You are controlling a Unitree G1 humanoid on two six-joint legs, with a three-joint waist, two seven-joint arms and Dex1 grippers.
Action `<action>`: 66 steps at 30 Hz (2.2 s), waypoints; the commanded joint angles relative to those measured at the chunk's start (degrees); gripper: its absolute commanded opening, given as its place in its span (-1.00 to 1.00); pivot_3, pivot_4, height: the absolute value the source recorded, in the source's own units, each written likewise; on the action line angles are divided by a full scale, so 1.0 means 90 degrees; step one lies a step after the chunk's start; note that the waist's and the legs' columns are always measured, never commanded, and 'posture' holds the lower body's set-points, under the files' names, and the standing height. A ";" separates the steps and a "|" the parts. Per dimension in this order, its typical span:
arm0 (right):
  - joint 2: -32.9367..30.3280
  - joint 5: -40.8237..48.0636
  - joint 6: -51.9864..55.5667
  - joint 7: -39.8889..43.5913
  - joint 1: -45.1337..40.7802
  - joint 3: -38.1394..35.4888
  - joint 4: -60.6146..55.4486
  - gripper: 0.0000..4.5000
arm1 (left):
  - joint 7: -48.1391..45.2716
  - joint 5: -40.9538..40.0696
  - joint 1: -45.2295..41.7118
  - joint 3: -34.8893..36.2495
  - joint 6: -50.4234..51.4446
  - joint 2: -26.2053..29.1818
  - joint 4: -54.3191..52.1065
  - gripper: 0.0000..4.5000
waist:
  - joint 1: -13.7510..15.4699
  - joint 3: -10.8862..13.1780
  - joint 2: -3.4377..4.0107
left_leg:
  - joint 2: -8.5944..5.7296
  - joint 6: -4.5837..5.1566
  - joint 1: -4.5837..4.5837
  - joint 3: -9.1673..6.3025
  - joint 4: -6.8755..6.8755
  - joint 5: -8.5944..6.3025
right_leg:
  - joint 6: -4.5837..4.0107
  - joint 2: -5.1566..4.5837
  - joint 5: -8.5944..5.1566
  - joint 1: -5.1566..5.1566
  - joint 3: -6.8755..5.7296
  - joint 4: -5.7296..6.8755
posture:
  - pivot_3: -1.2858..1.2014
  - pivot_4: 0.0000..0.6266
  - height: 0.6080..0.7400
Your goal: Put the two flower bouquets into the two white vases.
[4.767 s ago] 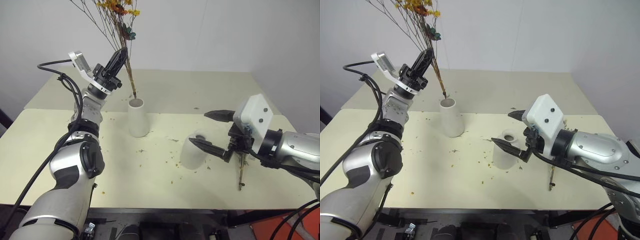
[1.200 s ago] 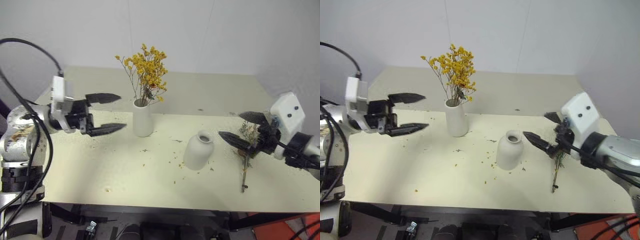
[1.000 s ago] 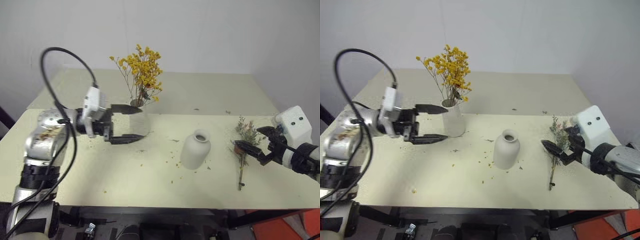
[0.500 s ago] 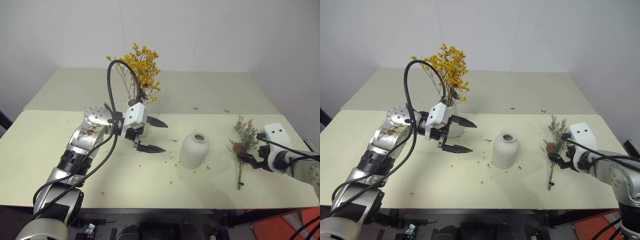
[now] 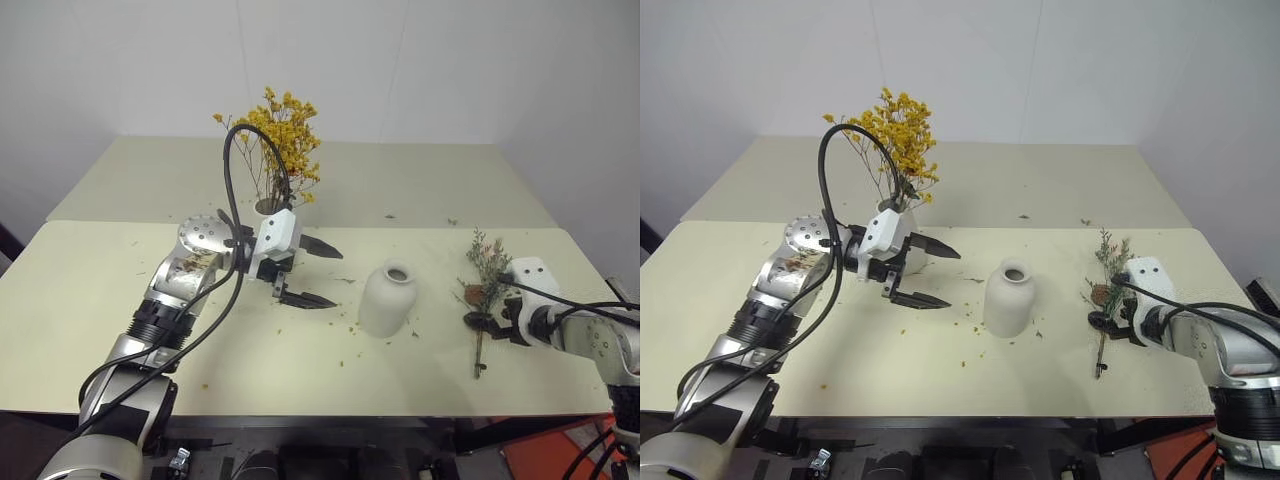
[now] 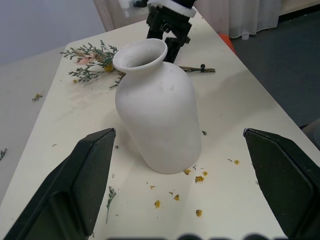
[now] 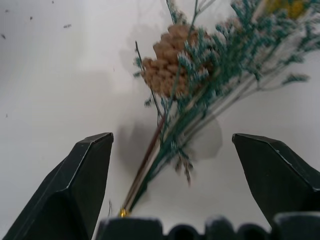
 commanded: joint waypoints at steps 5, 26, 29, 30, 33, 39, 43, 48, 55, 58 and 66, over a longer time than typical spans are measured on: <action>-0.0009 -0.0402 -0.0332 0.0368 -0.0345 0.0221 0.0565 -0.16 | 0.0077 0.0043 0.0015 0.0073 -0.0146 0.0019 -0.0144 1.00 | 0.0004 0.0000 0.0000 | 0.0000 0.0000 -0.0002 0.0000 0.0001 0.0000 | 0.0000 0.0000 0.0000 0.0001 -0.0001 0.0000 | 0.03 -0.52 1.00; 0.1403 -0.0880 -0.2913 -0.0931 -0.0872 -0.1700 -0.2460 -0.98 | 0.0040 -0.0302 -0.0130 0.0375 -0.0227 0.0044 0.0036 1.00 | -0.0014 0.0002 0.0007 | 0.0001 0.0000 -0.0004 -0.0003 0.0001 0.0000 | 0.0013 0.0003 -0.0006 -0.0006 -0.0002 0.0005 | 0.03 -0.52 1.00; 0.2230 -0.0290 -0.3316 -0.1186 -0.1379 -0.2103 -0.2723 -0.98 | -0.0061 -0.0471 -0.0071 0.0447 -0.0107 0.0072 -0.0107 1.00 | -0.0019 0.0003 0.0009 | 0.0003 0.0000 -0.0007 -0.0005 0.0000 0.0000 | 0.0013 0.0003 -0.0006 -0.0009 -0.0004 0.0007 | 0.03 -0.52 1.00; 0.2562 -0.0084 -0.3641 -0.1275 -0.1478 -0.2266 -0.2803 -0.98 | -0.0066 -0.0498 -0.0048 0.0456 -0.0088 0.0078 -0.0147 1.00 | -0.0018 0.0003 0.0009 | 0.0003 0.0000 -0.0007 -0.0005 0.0000 0.0000 | 0.0010 0.0003 -0.0004 -0.0009 -0.0004 0.0008 | 0.03 -0.52 1.00; 0.3344 0.0460 -0.4189 -0.1623 -0.1642 -0.2648 -0.2973 -0.98 | -0.0067 -0.0520 0.0006 0.0478 -0.0060 0.0088 -0.0224 1.00 | 0.0007 0.0002 0.0009 | 0.0003 0.0000 -0.0011 -0.0008 -0.0002 0.0000 | -0.0018 0.0003 0.0012 -0.0009 -0.0006 0.0005 | 0.03 -0.52 1.00; 0.3767 0.0949 -0.4587 -0.1496 -0.1017 -0.2259 -0.3473 -0.98 | 0.0132 -0.0529 0.0084 0.0529 0.0047 0.0107 -0.0279 1.00 | 0.0032 0.0002 0.0012 | -0.0002 0.0000 -0.0013 -0.0008 -0.0002 0.0000 | -0.0028 -0.0005 0.0017 -0.0006 -0.0009 0.0002 | 0.03 -0.52 1.00; 0.3868 0.0741 -0.4878 -0.1513 -0.0515 -0.1736 -0.3751 -0.98 | 0.0277 -0.0500 0.0073 0.0525 0.0068 0.0055 -0.0189 1.00 | -0.0006 0.0002 0.0013 | 0.0002 0.0000 -0.0008 -0.0009 -0.0005 0.0000 | -0.0032 0.0000 0.0015 -0.0010 -0.0009 0.0013 | 0.03 -0.52 1.00; 0.3879 0.0682 -0.5164 -0.1451 -0.0113 -0.1315 -0.3813 -0.98 | 0.0279 -0.0524 0.0090 0.0487 0.0093 0.0043 -0.0225 1.00 | -0.0040 0.0001 0.0013 | 0.0002 0.0001 0.0000 -0.0009 -0.0002 0.0001 | -0.0025 0.0002 0.0011 -0.0006 -0.0008 0.0016 | 0.03 -0.52 1.00; 0.3990 0.0786 -0.5301 -0.1475 0.0041 -0.0963 -0.3766 -0.98 | 0.0132 -0.0466 0.0079 0.0440 0.0059 0.0125 -0.0171 1.00 | -0.0066 0.0001 0.0013 | 0.0002 0.0002 0.0004 -0.0009 -0.0004 0.0002 | -0.0027 0.0002 0.0010 -0.0002 -0.0008 0.0013 | 0.03 -0.52 1.00; 0.4046 0.0794 -0.5313 -0.1503 0.0133 -0.0803 -0.3791 -0.98 | 0.0112 -0.0396 0.0086 0.0447 0.0009 0.0161 -0.0130 1.00 | -0.0088 0.0002 0.0013 | 0.0003 0.0002 0.0003 -0.0009 -0.0005 0.0002 | -0.0027 0.0002 0.0010 -0.0002 -0.0008 0.0013 | 0.03 -0.52 1.00; 0.4147 0.0776 -0.5311 -0.1514 0.0349 -0.0402 -0.3841 -0.98 | 0.0179 -0.0397 0.0133 0.0448 0.0058 0.0159 -0.0221 1.00 | -0.0110 0.0002 0.0013 | 0.0003 0.0002 0.0004 -0.0009 -0.0005 0.0002 | -0.0025 0.0002 0.0008 -0.0002 -0.0008 0.0013 | 0.03 -0.52 1.00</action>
